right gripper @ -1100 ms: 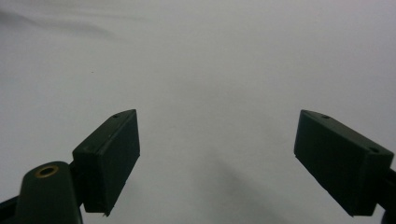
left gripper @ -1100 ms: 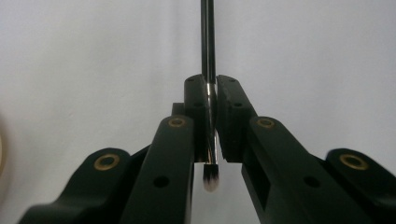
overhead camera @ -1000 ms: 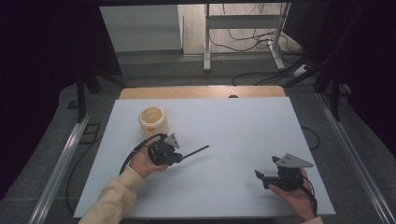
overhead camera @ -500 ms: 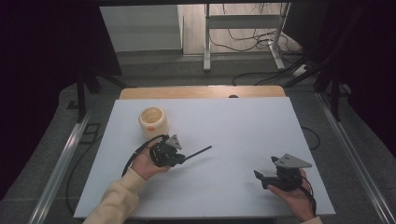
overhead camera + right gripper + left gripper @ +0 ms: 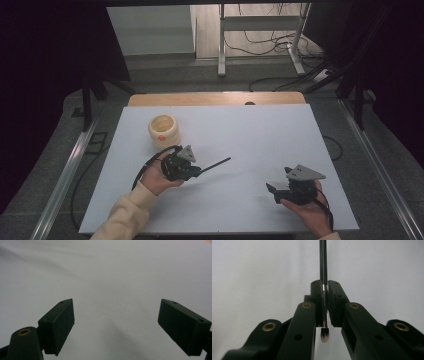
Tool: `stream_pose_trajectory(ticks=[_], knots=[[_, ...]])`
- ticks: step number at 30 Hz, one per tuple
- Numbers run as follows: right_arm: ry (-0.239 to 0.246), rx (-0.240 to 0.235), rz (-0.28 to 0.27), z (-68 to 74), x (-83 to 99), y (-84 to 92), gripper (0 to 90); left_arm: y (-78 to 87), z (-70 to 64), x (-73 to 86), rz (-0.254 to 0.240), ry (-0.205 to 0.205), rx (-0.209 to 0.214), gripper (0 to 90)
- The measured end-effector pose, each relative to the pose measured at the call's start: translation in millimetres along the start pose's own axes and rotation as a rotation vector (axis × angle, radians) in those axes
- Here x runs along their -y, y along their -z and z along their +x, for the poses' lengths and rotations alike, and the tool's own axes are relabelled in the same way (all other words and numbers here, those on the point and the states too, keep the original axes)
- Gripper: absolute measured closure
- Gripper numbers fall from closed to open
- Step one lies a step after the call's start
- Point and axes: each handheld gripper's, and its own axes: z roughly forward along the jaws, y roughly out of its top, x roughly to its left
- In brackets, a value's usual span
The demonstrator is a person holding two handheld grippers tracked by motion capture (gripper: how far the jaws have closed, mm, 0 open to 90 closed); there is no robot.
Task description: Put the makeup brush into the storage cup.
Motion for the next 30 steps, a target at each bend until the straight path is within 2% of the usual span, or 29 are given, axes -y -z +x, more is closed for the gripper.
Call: stream_pose_trajectory(ticks=[14,19,30], knots=[[-0.003,0.004,-0.003,-2.3,-1.9,-2.2,14.3,-0.8,-0.9,-1.9,-0.022,0.005,0.012,83.6],[0.033,0.002,-0.005,4.4,-8.5,-3.0,14.3,-1.0,-1.4,-2.9,-0.031,0.001,0.014,83.6],[0.062,-0.003,0.001,13.3,-20.0,-13.5,15.0,5.4,-1.1,-3.8,-0.043,-0.011,0.017,83.6]])
